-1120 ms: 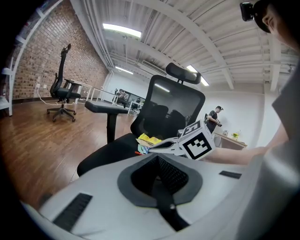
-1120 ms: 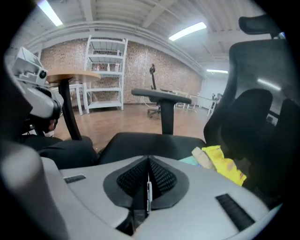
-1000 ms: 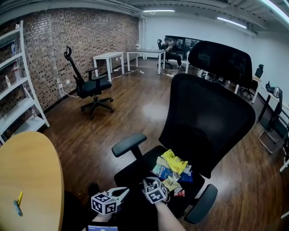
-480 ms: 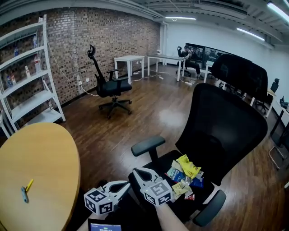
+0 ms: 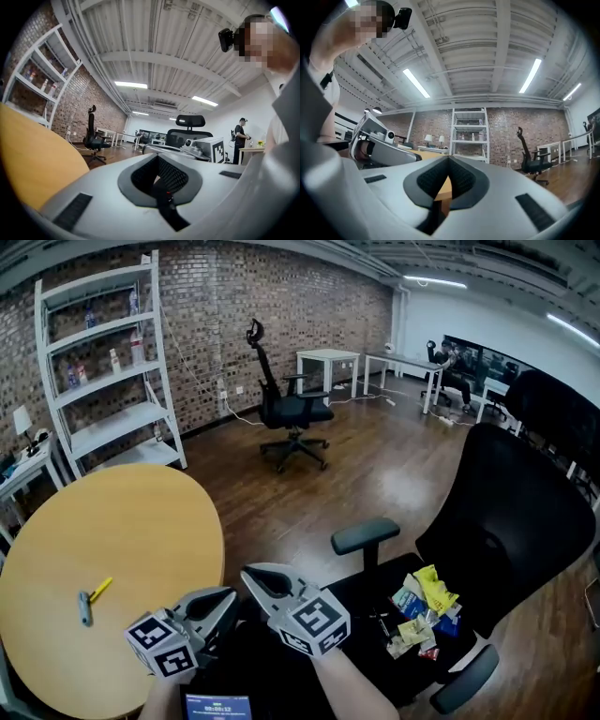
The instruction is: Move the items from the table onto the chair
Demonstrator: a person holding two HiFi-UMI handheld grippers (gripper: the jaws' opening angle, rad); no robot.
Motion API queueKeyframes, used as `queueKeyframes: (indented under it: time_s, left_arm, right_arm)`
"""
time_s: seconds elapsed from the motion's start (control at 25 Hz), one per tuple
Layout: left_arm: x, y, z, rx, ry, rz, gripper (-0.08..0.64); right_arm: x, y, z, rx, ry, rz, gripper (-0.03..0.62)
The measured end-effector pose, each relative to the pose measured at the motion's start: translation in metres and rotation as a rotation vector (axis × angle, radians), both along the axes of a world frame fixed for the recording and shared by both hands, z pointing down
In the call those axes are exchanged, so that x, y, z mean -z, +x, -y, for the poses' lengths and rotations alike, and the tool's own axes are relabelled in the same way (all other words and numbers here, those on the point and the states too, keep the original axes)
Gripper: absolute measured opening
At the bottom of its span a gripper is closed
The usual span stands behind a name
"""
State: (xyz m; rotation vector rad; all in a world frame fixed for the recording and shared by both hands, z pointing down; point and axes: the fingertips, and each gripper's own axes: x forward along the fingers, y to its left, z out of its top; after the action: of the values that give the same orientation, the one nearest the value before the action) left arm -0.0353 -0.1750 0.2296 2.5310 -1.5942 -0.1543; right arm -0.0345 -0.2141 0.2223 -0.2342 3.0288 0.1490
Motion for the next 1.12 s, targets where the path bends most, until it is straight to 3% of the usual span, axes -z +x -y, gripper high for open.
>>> queueKeyframes:
  time_s: [0.16, 0.48, 1.12]
  left_arm:
    - [0.006, -0.037, -0.033, 0.078, 0.021, 0.009, 0.006]
    - [0.005, -0.095, -0.094, 0.242, 0.015, 0.101, 0.006]
    - [-0.003, -0.204, -0.242, 0.583, 0.005, 0.096, 0.006]
  right_arm:
    - [0.004, -0.043, -0.031, 0.095, -0.003, 0.006, 0.001]
    - [0.019, -0.116, -0.104, 0.307, -0.026, 0.026, 0.002]
    - [0.013, -0.215, -0.25, 0.616, -0.034, -0.022, 0.002]
